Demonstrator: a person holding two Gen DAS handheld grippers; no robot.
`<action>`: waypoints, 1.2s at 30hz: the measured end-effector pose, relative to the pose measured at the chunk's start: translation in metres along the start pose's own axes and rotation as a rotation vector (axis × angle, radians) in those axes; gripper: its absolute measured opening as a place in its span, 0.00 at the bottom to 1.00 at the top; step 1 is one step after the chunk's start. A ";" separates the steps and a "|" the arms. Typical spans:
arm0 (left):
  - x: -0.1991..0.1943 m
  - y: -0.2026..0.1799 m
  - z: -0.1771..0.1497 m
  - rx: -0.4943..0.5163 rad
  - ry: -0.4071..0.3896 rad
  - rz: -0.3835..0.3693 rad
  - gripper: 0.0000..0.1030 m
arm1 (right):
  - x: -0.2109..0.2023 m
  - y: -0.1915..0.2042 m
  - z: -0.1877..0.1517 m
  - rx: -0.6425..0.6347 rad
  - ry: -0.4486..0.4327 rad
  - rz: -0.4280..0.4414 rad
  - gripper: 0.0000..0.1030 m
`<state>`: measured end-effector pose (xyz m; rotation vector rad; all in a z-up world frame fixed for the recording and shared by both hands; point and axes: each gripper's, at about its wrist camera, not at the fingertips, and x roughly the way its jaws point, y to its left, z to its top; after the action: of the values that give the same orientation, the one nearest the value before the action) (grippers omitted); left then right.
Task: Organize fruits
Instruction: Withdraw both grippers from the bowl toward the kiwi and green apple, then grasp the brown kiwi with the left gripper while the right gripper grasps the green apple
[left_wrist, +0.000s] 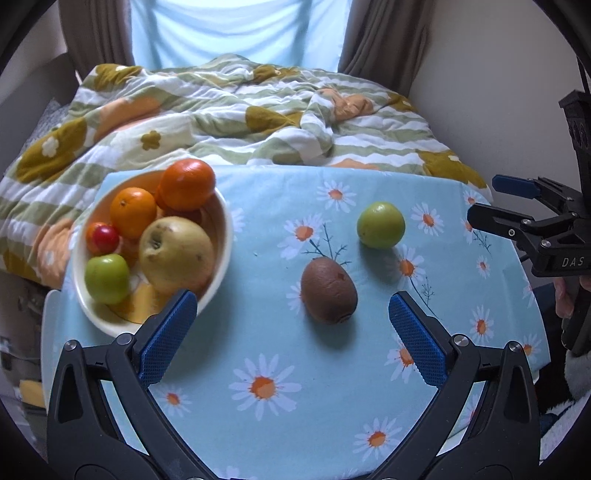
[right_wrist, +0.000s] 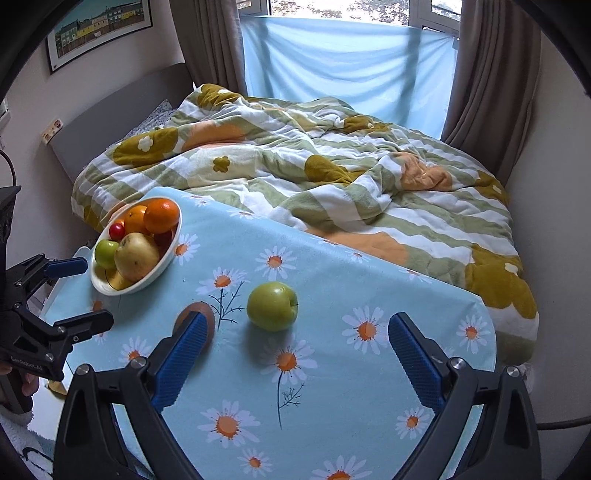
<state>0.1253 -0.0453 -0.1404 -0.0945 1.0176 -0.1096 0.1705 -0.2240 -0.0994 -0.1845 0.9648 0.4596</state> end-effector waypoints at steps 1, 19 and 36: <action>0.006 -0.005 -0.003 -0.004 0.003 -0.002 1.00 | 0.006 -0.003 -0.002 -0.008 0.005 0.011 0.95; 0.090 -0.032 -0.023 -0.084 0.086 0.023 0.81 | 0.079 -0.015 -0.022 -0.067 0.044 0.177 0.94; 0.098 -0.030 -0.019 -0.078 0.049 0.055 0.53 | 0.100 -0.002 -0.018 -0.105 0.056 0.211 0.88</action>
<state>0.1582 -0.0889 -0.2289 -0.1349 1.0727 -0.0224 0.2065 -0.2030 -0.1922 -0.1921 1.0209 0.7026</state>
